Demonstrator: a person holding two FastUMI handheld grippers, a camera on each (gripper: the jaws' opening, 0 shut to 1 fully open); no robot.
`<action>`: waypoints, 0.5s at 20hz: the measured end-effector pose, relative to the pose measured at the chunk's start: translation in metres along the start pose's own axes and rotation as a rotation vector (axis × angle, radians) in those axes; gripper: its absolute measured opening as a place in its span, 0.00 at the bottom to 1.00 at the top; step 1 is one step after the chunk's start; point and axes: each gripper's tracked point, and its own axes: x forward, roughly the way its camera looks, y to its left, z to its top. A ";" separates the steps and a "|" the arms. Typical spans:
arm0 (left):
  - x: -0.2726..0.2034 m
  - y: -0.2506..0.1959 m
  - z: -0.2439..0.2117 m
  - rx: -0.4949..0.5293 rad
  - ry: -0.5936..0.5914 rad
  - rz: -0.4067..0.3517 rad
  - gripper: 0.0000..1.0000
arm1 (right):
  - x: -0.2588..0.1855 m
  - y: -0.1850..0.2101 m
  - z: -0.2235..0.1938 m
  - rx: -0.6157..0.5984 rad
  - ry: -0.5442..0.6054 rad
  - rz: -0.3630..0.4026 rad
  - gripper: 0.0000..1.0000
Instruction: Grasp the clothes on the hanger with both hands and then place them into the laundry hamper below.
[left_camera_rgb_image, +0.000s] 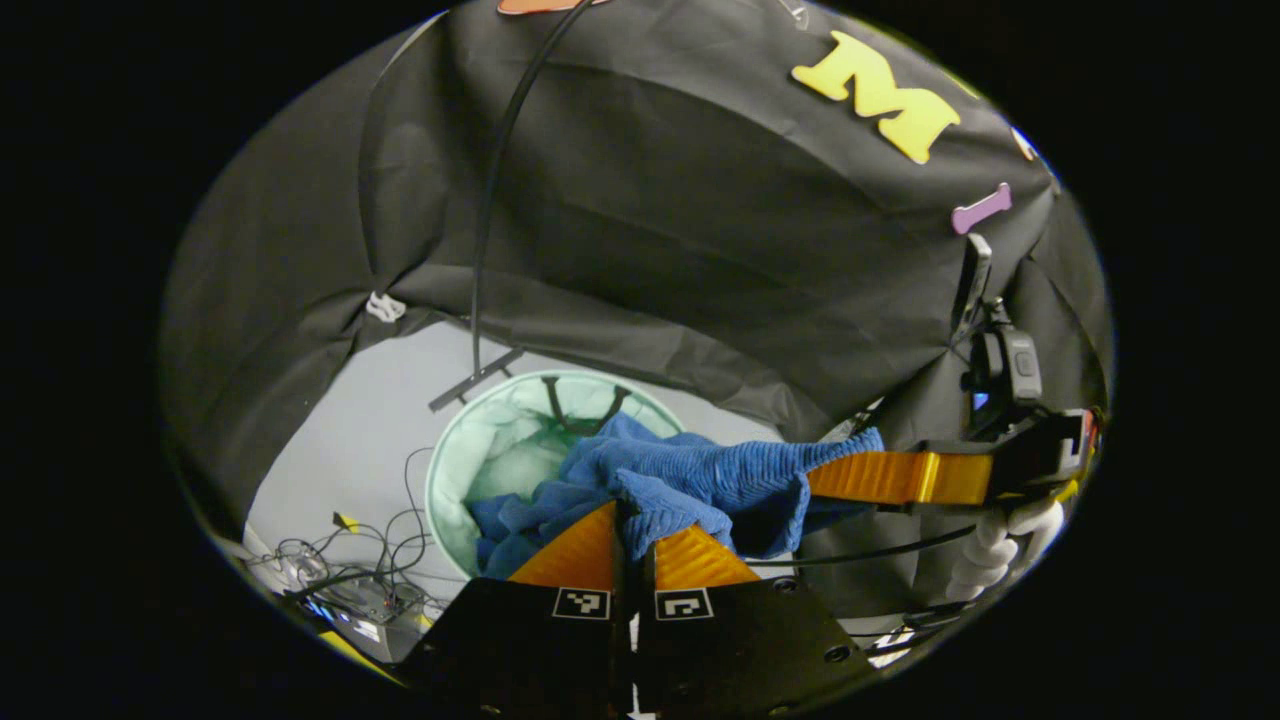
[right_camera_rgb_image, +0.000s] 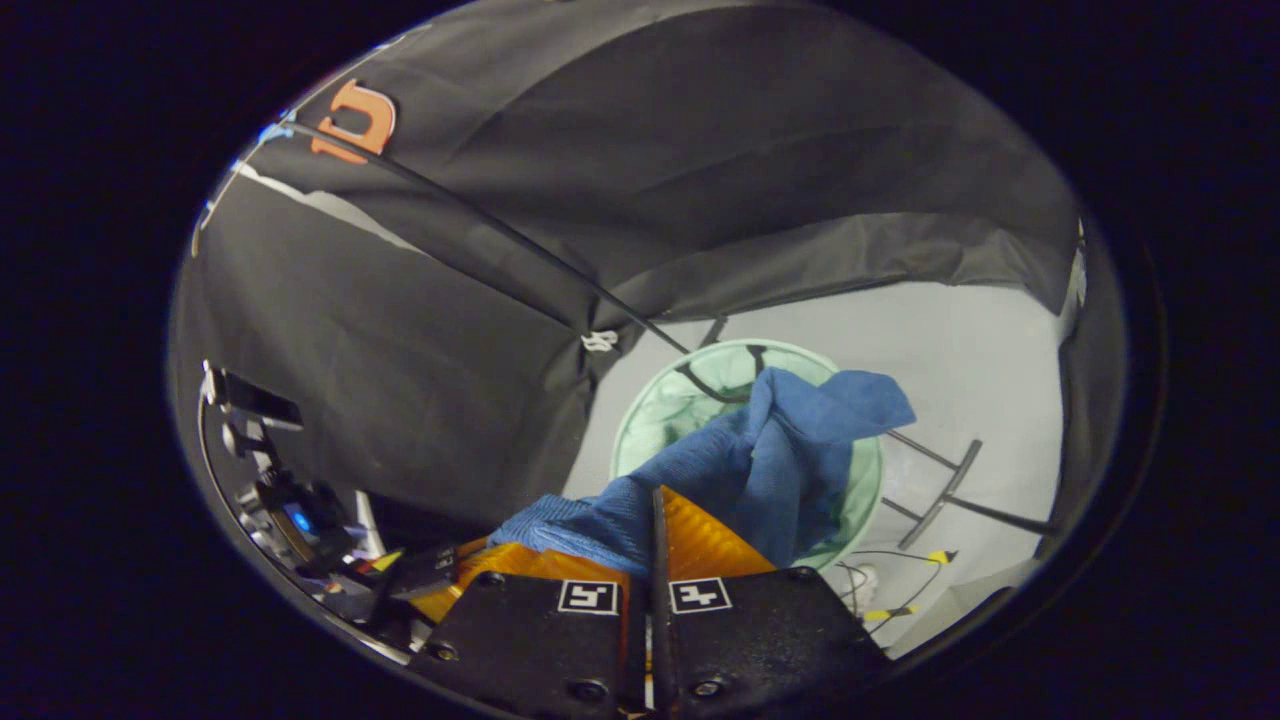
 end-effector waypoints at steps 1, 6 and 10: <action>0.004 0.006 -0.007 0.005 0.020 0.022 0.02 | 0.005 -0.004 -0.008 -0.023 0.017 -0.024 0.06; 0.007 0.018 -0.014 0.062 0.064 0.095 0.05 | -0.001 -0.006 -0.005 -0.073 0.013 -0.119 0.14; -0.005 0.038 -0.014 0.082 0.059 0.152 0.63 | -0.003 -0.002 -0.008 -0.008 0.008 -0.165 0.56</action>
